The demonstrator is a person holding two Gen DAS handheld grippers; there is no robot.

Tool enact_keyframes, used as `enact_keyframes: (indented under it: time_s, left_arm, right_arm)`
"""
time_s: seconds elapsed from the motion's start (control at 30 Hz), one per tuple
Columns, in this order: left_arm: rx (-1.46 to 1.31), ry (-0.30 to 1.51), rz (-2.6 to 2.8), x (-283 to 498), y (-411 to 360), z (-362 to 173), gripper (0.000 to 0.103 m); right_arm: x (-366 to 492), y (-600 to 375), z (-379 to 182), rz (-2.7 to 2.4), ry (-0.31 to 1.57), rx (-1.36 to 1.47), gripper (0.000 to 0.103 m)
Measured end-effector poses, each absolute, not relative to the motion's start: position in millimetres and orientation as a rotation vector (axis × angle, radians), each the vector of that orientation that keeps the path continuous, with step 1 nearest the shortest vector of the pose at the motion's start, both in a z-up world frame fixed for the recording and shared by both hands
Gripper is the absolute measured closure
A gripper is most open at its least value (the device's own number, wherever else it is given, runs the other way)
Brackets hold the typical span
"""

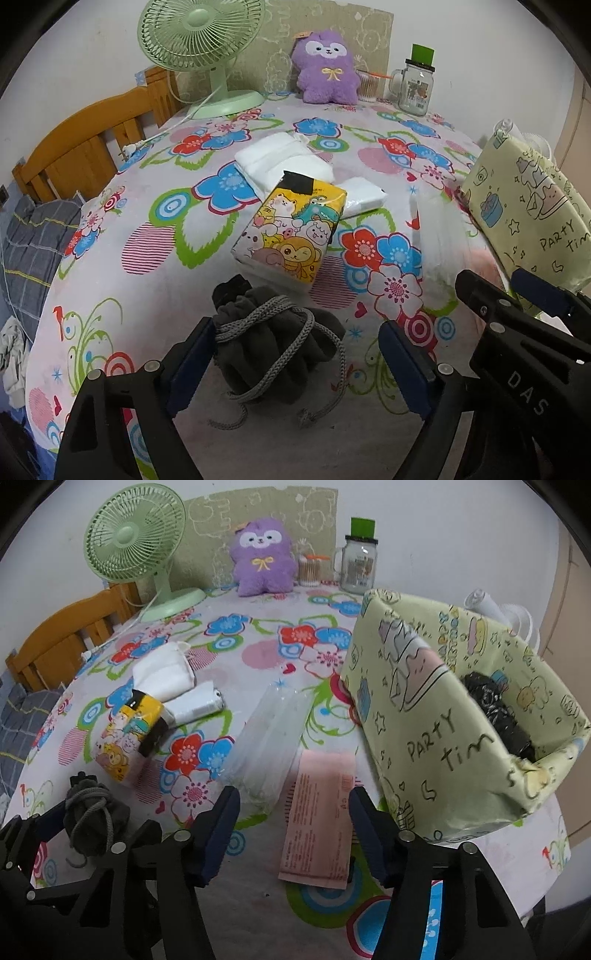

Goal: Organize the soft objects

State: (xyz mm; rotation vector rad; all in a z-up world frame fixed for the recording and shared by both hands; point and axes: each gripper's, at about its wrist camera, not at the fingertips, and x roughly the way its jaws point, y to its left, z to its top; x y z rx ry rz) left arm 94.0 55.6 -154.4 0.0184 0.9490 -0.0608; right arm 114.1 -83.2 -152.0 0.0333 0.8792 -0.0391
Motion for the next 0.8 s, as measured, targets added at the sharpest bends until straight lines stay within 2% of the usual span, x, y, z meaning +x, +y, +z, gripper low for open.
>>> enact_keyframes:
  time_s: [0.07, 0.6, 0.7, 0.8]
  left_arm:
    - [0.026, 0.955, -0.061, 95, 55, -156, 0.014]
    - [0.052, 0.977, -0.078, 98, 45, -163, 0.014]
    - [0.054, 0.974, -0.082, 99, 45, -163, 0.014]
    - [0.056, 0.974, -0.082, 98, 45, -163, 0.015]
  right_arm:
    - [116, -85, -156, -0.036, 0.9, 0.042, 0.048]
    - [121, -99, -166, -0.088, 0.931, 0.064, 0.05]
    - [120, -97, -168, -0.077, 0.93, 0.064, 0.058]
    - [119, -95, -167, -0.052, 0.929, 0.073, 0.06]
